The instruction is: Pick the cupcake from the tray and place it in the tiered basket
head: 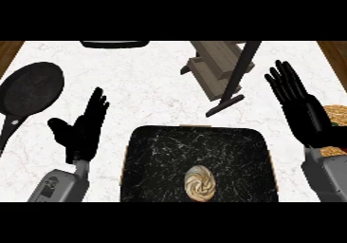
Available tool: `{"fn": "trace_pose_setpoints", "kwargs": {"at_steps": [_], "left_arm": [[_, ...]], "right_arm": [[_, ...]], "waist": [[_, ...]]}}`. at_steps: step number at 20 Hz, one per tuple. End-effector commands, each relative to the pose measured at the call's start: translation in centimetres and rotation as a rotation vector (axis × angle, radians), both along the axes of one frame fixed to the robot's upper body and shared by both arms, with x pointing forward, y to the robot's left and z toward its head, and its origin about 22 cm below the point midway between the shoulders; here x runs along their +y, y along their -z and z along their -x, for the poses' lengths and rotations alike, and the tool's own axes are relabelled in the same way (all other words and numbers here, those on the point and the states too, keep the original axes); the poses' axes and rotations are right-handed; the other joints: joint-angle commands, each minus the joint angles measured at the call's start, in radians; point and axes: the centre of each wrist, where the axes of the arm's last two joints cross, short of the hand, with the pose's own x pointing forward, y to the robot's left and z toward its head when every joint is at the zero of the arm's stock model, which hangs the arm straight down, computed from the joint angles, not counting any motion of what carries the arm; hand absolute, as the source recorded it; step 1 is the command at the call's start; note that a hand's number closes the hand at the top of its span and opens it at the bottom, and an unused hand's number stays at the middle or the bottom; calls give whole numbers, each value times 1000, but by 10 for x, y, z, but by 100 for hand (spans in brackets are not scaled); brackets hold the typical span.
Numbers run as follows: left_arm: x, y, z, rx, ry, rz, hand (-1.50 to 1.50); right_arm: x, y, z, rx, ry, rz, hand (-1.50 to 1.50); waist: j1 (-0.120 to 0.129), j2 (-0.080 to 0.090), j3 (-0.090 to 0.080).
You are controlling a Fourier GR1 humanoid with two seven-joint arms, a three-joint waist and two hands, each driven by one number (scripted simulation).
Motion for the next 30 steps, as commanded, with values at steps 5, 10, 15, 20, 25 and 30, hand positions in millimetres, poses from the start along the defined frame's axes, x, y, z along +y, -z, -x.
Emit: {"fn": "trace_pose_setpoints", "kwargs": {"at_steps": [5, 10, 15, 20, 25, 30], "left_arm": [[19, -27, -4, -186, -57, -210, 0], [2, -15, 6, -169, 1, -198, 0], [2, -18, 9, -181, 1, -209, 0], [-9, -21, 12, -175, 1, -205, 0], [2, -20, 12, -170, 0, -233, 0], [6, -21, 7, -174, -13, -245, 0]], "right_arm": [[-18, 0, 55, -120, 337, -258, 150], [29, 57, 93, 136, 396, -623, -150], [20, 42, 167, 8, 167, -539, -150], [-9, 12, 209, -19, 167, -188, -150], [-39, -31, 217, 19, 156, 352, -150], [-36, -83, 223, 10, 171, 763, -150]], "waist": [[-50, -26, -1], [-37, -16, 0], [-19, -13, -3], [-27, -16, -5], [-27, -16, -13], [-23, -6, -16]]}}
